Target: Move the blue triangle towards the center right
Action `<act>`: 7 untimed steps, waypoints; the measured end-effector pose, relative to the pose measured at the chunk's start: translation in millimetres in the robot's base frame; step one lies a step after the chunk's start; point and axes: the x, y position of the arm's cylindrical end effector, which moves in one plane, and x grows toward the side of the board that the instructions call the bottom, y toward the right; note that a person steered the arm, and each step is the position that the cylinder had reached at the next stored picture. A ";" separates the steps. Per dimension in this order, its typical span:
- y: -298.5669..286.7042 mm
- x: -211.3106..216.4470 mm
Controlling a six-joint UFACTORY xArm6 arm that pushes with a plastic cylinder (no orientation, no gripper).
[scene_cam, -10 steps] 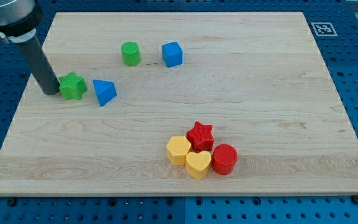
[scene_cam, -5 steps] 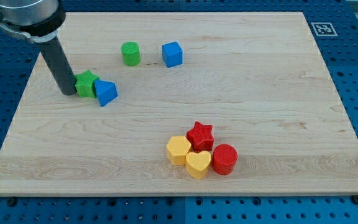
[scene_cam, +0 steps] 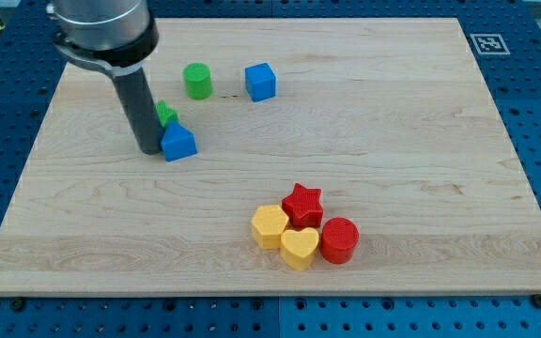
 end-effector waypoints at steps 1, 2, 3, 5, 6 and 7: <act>32.2 0.0; 75.4 0.0; 122.3 0.0; 213.5 0.0; 231.0 3.7; 246.4 15.5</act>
